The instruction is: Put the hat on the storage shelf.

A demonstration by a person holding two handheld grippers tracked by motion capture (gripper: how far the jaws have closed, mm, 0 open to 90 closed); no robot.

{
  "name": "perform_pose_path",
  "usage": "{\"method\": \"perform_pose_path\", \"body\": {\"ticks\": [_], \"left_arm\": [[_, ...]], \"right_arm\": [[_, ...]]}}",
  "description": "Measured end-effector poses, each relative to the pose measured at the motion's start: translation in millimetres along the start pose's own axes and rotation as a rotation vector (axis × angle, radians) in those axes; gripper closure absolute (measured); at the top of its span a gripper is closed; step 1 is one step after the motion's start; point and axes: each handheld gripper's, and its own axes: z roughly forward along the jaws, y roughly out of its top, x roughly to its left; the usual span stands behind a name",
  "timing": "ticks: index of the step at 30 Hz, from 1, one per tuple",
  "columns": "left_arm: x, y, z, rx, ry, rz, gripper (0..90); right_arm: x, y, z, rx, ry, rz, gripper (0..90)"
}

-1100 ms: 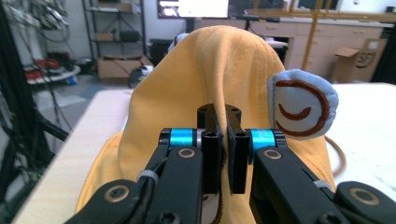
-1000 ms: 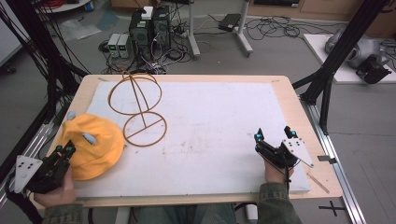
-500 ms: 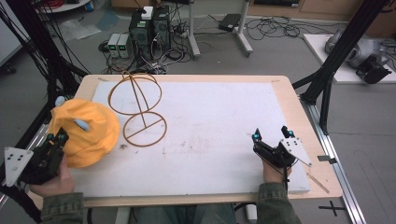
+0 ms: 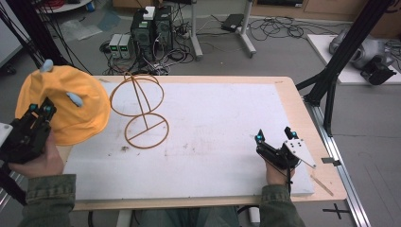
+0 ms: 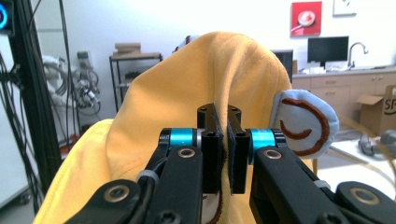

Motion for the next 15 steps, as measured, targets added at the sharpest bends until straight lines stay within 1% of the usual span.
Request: {"method": "perform_pose_path", "body": {"ticks": [1, 2, 3, 4, 5, 7, 9, 12, 13, 14, 15], "left_arm": [[-0.7, 5.0, 2.0, -0.008, 0.001, 0.0, 87.0], [-2.0, 14.1, 6.3, -0.02, -0.005, 0.0, 87.0], [-2.0, 14.1, 6.3, -0.02, -0.005, 0.0, 87.0], [-3.9, 21.5, 10.0, -0.03, -0.014, -0.002, 87.0], [-3.9, 21.5, 10.0, -0.03, -0.014, -0.002, 87.0], [-9.3, 33.5, 16.8, -0.05, -0.035, -0.004, 87.0], [-13.8, 42.3, 23.1, -0.058, -0.047, -0.004, 87.0], [-19.5, 52.6, 31.8, -0.063, -0.058, 0.002, 87.0], [-19.5, 52.6, 31.8, -0.063, -0.058, 0.002, 87.0], [-24.4, 60.7, 38.4, -0.074, -0.07, 0.006, 87.0], [-26.7, 64.0, 41.4, -0.079, -0.077, 0.002, 87.0]], "right_arm": [[-0.1, 0.0, 0.0, -0.001, 0.0, 0.002, 4.6], [0.0, 0.0, 0.0, -0.001, 0.001, 0.006, 4.6], [-0.1, 0.1, 0.0, -0.002, 0.0, 0.008, 4.6], [-0.2, 0.2, -0.2, 0.0, -0.001, 0.011, 4.6], [-0.2, 0.2, -0.2, 0.0, -0.001, 0.011, 4.6], [-1.3, 0.4, -0.1, -0.006, 0.001, 0.006, 4.6], [-1.4, 0.4, -0.2, -0.006, 0.0, 0.008, 4.6], [-1.1, 0.5, -0.4, -0.007, 0.003, 0.013, 4.6], [-0.9, 0.6, -0.5, -0.007, 0.003, 0.013, 4.6], [-0.9, 0.6, -0.5, -0.008, 0.003, 0.012, 4.6], [-0.9, 0.7, -0.6, -0.007, 0.002, 0.012, 4.6]]}}
